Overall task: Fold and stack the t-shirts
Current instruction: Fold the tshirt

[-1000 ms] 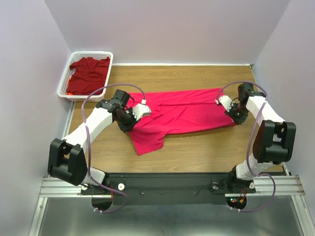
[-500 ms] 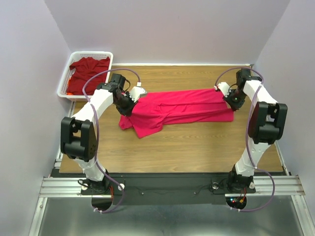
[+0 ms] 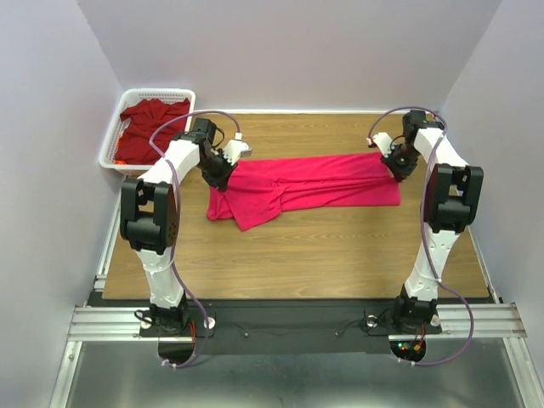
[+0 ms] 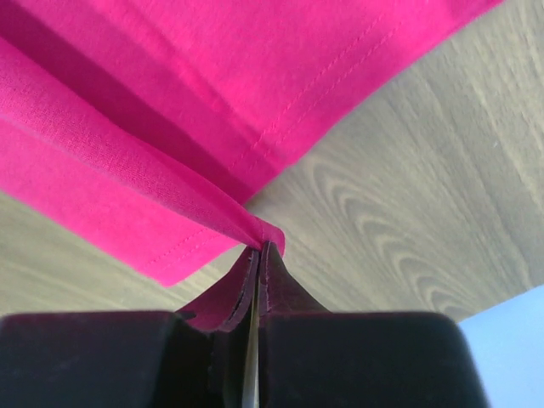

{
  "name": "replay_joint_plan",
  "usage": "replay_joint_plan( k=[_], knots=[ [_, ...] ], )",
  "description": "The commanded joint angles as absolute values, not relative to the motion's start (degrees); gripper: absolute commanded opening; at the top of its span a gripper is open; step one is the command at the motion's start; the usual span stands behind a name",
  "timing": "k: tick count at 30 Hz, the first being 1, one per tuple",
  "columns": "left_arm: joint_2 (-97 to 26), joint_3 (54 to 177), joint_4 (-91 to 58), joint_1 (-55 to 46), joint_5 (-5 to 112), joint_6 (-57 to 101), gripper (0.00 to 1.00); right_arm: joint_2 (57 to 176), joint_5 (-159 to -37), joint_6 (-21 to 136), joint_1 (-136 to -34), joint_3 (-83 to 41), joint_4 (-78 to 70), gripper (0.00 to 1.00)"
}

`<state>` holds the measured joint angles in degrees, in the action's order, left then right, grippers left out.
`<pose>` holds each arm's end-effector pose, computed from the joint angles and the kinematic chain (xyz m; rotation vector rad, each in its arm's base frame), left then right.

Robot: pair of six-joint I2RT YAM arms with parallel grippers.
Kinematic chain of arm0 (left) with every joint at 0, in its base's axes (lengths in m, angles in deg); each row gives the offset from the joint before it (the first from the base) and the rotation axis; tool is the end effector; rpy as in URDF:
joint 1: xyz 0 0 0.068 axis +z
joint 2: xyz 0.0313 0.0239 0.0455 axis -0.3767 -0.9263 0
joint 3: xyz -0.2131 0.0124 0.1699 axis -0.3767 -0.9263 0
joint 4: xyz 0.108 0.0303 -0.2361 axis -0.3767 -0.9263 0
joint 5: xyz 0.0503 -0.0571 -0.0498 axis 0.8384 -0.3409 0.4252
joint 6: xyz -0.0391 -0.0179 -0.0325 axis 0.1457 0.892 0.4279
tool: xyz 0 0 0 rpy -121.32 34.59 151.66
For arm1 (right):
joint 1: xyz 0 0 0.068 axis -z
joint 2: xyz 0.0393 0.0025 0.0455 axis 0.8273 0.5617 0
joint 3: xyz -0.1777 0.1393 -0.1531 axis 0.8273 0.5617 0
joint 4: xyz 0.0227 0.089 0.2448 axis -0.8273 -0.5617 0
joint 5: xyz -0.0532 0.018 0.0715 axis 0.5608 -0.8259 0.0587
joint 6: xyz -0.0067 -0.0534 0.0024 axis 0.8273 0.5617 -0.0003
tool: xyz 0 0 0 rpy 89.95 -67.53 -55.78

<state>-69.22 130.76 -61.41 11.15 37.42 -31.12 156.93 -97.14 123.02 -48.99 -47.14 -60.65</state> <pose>0.3922 -0.0910 0.2318 1.2630 2.2554 -0.3823 0.4307 -0.0471 0.2065 -1.2833 2.5836 -0.0257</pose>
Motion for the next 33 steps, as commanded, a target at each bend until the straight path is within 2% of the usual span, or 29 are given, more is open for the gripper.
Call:
replay_joint_plan(
  k=[1, 3, 4, 5, 6, 8, 9, 15, 22, 33],
  knots=[
    [-70.2, 134.4, -61.4, 12.4, 37.7, -31.5, 0.0, 158.3, -97.8, 121.7, -49.6, -51.3, -61.3, 0.07],
    [-70.6, 134.4, -59.9, 12.7, 37.9, -30.9, 0.0, 159.4, -98.5, 120.0, -49.6, -52.8, -61.4, 0.09],
    [-70.9, 134.7, -59.5, 13.0, 38.3, -30.0, 0.03, 159.6, -98.7, 118.8, -49.6, -54.0, -61.3, 0.12],
    [-70.9, 134.8, -58.6, 13.1, 38.5, -29.6, 0.16, 160.1, -98.8, 118.0, -49.6, -54.6, -61.4, 0.18],
    [-71.0, 135.3, -58.5, 13.2, 38.2, -28.9, 0.22, 160.2, -98.4, 117.2, -49.6, -55.0, -61.3, 0.28],
    [-70.7, 135.5, -58.9, 13.4, 37.7, -28.4, 0.35, 160.1, -97.9, 114.9, -49.4, -55.5, -61.3, 0.38],
    [-69.6, 135.0, -59.0, 13.9, 37.3, -28.1, 0.51, 159.2, -98.0, 113.9, -48.9, -55.7, -61.4, 0.42],
    [-61.9, 128.2, -61.0, 19.2, 33.1, -27.7, 0.55, 155.7, -103.8, 107.9, -43.5, -53.9, -66.8, 0.44],
    [-52.8, 114.2, -59.5, 20.4, 30.2, -27.8, 0.56, 154.6, -112.2, 100.8, -40.2, -46.1, -69.7, 0.43],
    [-52.1, 105.9, -53.5, 20.4, 30.3, -28.3, 0.59, 156.9, -115.0, 95.6, -40.2, -43.9, -66.8, 0.44]
  ],
)
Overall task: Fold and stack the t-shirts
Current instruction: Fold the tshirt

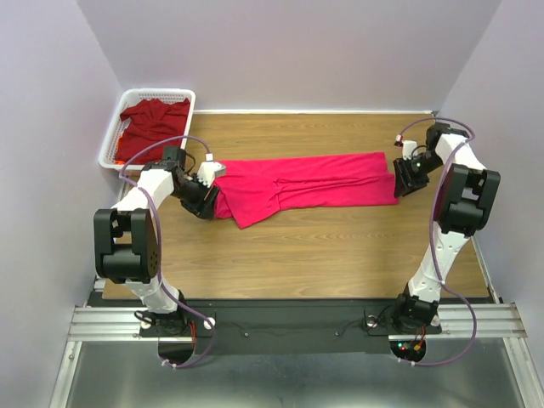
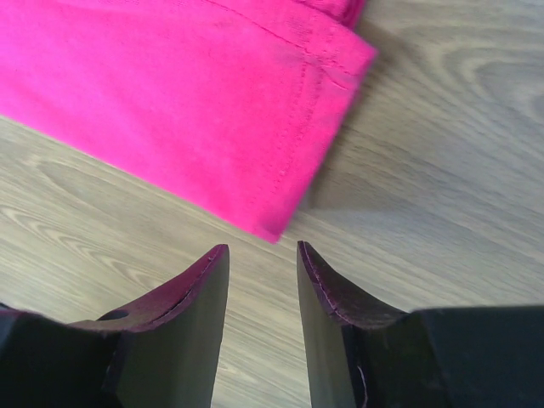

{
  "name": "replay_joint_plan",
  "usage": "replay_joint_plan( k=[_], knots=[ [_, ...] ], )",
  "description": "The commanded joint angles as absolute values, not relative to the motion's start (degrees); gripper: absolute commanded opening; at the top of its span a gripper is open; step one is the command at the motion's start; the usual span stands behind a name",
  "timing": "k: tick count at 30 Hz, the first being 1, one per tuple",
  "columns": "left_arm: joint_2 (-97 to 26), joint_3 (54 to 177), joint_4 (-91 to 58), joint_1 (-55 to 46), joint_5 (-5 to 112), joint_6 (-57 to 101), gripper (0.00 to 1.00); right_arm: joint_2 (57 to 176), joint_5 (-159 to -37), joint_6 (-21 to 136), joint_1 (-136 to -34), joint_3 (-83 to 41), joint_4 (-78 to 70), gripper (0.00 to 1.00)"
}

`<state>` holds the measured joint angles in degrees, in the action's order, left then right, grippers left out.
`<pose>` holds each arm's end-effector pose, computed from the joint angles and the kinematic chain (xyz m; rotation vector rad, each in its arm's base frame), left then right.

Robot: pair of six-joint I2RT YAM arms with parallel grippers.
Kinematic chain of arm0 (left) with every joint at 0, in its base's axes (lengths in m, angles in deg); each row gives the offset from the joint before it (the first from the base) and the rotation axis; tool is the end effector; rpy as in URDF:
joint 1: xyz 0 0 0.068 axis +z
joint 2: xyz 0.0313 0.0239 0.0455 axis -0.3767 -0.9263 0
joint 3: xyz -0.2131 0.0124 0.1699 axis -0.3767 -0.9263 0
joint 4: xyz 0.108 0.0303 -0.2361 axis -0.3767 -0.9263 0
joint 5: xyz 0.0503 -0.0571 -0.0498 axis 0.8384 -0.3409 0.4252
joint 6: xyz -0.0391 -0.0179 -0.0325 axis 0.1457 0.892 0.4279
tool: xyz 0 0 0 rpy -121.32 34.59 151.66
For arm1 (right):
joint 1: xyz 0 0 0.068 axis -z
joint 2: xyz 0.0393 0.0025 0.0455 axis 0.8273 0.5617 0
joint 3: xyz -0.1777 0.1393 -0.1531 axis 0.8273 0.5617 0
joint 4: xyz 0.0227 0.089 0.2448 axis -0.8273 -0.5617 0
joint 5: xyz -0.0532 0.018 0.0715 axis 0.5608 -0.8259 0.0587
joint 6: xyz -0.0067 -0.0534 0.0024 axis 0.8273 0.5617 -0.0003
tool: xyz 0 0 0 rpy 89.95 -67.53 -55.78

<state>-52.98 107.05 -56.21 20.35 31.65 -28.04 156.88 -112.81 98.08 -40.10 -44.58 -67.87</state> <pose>0.3174 -0.0277 0.2139 1.0205 2.3500 -0.4871 0.4015 -0.0987 0.1956 -0.4717 2.8445 0.4946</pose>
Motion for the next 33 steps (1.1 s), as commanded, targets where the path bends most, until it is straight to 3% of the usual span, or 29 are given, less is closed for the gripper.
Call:
replay_joint_plan(
  k=[1, 28, 33],
  knots=[
    [-52.2, 105.9, -53.3, 20.4, 30.3, -28.3, 0.6, 157.1, -114.9, 95.5, -40.2, -43.8, -66.7, 0.44],
    [-56.9, 107.5, -51.0, 16.9, 28.7, -25.2, 0.6, 161.9, -114.7, 88.8, -40.2, -48.1, -64.1, 0.42],
    [-57.8, 108.0, -50.0, 16.2, 29.0, -24.0, 0.56, 162.4, -115.6, 88.4, -40.2, -48.8, -64.2, 0.35]
  ],
)
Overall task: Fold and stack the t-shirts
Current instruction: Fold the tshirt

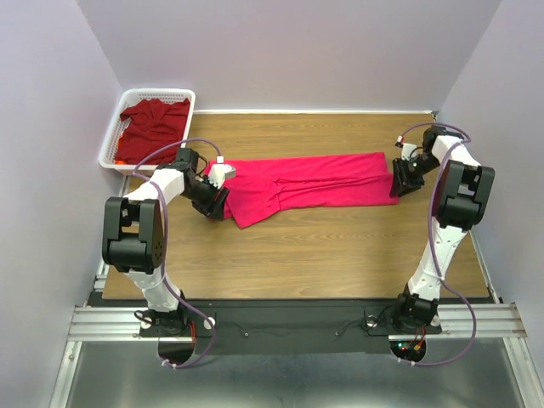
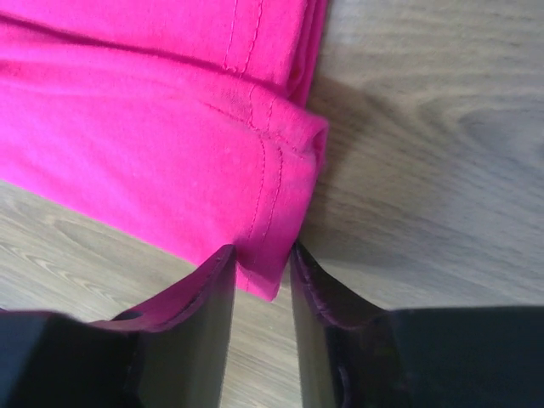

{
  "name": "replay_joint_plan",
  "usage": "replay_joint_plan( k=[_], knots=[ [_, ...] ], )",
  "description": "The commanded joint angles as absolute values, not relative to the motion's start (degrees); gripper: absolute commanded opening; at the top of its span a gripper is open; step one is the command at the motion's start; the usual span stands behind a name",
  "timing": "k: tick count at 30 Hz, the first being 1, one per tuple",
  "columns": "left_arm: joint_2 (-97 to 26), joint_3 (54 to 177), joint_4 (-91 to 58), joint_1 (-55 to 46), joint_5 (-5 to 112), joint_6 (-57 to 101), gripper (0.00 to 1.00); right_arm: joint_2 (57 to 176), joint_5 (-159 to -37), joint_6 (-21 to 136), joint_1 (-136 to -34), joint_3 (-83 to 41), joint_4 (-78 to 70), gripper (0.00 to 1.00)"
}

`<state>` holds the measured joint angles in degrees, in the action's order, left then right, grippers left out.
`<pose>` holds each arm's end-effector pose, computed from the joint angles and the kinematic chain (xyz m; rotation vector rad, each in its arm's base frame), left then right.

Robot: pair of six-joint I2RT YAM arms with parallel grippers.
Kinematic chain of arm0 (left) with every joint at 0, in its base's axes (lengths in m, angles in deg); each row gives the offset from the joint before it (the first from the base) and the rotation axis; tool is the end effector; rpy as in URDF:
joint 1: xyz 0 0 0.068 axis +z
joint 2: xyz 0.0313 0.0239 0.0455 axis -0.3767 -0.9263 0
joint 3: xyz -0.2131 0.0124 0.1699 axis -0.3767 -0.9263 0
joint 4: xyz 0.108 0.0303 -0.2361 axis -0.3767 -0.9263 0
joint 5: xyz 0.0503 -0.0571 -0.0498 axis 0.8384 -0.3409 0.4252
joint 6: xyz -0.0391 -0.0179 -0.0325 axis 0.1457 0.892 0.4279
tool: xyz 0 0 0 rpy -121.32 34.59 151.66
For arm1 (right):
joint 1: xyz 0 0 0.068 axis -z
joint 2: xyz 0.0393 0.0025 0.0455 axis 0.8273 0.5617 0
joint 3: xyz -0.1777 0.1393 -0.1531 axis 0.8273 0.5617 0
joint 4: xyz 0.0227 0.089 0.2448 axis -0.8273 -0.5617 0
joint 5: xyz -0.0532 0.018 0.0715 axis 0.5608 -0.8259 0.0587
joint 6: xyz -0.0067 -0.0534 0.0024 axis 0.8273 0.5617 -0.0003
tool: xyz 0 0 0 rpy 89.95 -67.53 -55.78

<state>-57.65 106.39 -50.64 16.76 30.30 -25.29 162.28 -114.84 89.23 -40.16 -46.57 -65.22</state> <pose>0.3293 -0.0496 0.1901 1.0448 2.3383 -0.5553 0.4179 -0.1016 0.1673 -0.2507 2.8849 0.5769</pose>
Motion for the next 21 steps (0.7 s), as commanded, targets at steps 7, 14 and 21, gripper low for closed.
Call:
replay_joint_plan(
  k=[7, 14, 21],
  knots=[
    [-57.7, 108.7, -50.5, 16.2, 29.0, -23.7, 0.29, 161.2, -115.0, 89.5, -40.2, -47.4, -64.4, 0.1],
    [-54.3, 107.9, -52.0, 16.3, 30.4, -24.0, 0.0, 159.5, -114.0, 90.4, -40.2, -47.7, -64.9, 0.01],
    [-50.6, 107.5, -55.2, 18.9, 31.8, -26.1, 0.0, 157.5, -111.2, 93.2, -39.9, -46.9, -65.8, 0.01]
  ],
)
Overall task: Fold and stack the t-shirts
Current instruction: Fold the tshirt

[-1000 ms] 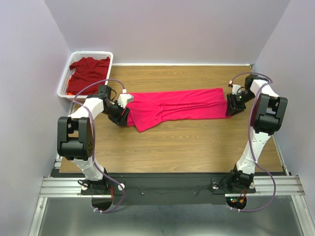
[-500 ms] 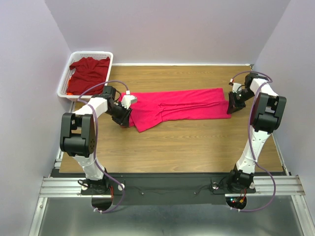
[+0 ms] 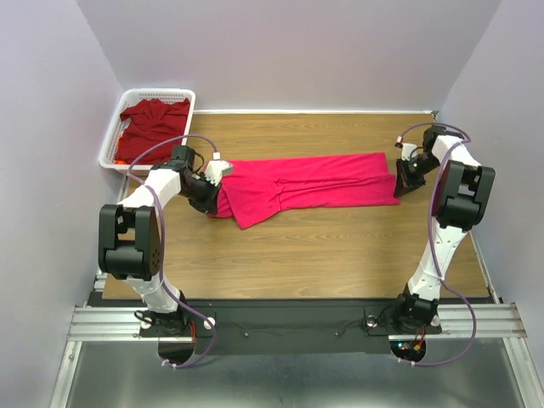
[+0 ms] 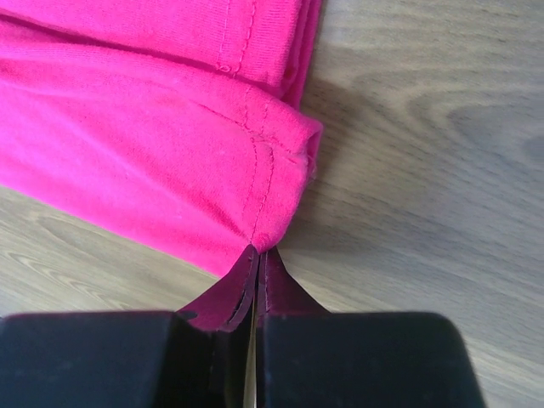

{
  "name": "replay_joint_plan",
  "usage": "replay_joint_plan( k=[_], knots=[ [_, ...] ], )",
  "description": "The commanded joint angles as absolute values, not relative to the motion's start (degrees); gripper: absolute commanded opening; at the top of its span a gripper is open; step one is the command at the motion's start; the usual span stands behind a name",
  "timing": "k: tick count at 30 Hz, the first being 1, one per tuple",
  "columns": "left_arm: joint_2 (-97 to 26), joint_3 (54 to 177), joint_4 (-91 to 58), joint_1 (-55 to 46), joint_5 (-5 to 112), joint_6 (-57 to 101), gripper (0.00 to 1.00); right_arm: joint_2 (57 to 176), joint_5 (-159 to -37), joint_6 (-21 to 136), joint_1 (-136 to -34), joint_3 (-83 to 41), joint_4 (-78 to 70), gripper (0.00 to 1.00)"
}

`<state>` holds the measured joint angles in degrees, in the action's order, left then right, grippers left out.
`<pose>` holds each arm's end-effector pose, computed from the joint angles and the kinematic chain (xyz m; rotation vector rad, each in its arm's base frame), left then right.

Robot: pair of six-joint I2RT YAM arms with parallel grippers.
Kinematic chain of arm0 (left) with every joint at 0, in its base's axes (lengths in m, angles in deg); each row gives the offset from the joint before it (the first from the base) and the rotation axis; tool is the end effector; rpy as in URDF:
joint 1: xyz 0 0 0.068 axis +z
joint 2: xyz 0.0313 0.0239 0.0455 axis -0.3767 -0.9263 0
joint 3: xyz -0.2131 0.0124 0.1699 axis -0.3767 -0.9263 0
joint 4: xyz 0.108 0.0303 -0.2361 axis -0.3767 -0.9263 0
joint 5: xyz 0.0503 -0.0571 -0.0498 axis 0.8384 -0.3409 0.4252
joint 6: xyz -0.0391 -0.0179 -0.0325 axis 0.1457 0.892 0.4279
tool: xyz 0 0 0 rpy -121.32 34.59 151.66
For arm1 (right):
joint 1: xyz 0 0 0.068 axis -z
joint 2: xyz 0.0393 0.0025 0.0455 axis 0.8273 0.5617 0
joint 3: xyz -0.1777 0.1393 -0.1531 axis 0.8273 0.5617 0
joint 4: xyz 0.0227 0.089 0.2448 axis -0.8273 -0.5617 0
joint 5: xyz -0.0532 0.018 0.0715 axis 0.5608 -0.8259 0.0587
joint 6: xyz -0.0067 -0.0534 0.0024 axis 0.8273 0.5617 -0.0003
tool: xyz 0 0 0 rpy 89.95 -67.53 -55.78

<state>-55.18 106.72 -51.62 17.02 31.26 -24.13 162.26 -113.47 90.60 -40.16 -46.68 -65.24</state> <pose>0.3255 -0.0472 0.2041 1.0153 2.3330 -0.5240 0.4179 -0.1024 0.1676 -0.2859 2.8906 0.5404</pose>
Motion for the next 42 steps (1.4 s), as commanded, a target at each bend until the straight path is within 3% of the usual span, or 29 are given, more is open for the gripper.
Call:
replay_joint_plan(
  k=[1, 20, 22, 23, 24, 25, 27, 28, 34, 42],
  knots=[
    [-49.6, 107.3, -55.7, 19.3, 32.1, -27.0, 0.0, 157.3, -110.6, 93.6, -39.7, -46.8, -65.9, 0.01],
    [-49.4, 96.4, -51.7, 21.1, 38.4, -31.4, 0.0, 156.7, -106.2, 100.3, -38.8, -37.7, -64.3, 0.01],
    [-48.8, 97.3, -53.5, 21.1, 36.9, -31.6, 0.18, 156.0, -106.6, 100.2, -38.8, -37.9, -65.2, 0.1],
    [-47.3, 98.0, -55.2, 21.1, 36.0, -32.1, 0.28, 155.6, -107.6, 100.6, -38.8, -38.9, -65.9, 0.21],
    [-46.3, 98.6, -56.0, 21.1, 35.1, -32.3, 0.33, 155.1, -108.1, 100.6, -38.8, -39.4, -66.7, 0.25],
    [-44.1, 99.0, -56.7, 21.1, 33.7, -32.3, 0.38, 154.2, -108.9, 100.6, -38.7, -40.2, -68.4, 0.36],
    [-42.0, 100.2, -58.6, 21.0, 32.1, -32.5, 0.6, 152.2, -109.8, 100.6, -38.8, -42.1, -69.9, 0.43],
    [-41.0, 100.7, -59.2, 20.8, 31.8, -32.6, 0.62, 151.4, -110.2, 100.6, -38.8, -42.5, -70.2, 0.44],
    [-36.8, 101.1, -62.1, 14.3, 29.4, -33.4, 0.6, 147.8, -115.8, 98.1, -40.3, -43.7, -71.7, 0.46],
    [-35.8, 91.9, -49.7, -1.8, 37.3, -28.4, 0.59, 149.0, -118.6, 93.1, -43.0, -40.3, -67.6, 0.39]
  ],
)
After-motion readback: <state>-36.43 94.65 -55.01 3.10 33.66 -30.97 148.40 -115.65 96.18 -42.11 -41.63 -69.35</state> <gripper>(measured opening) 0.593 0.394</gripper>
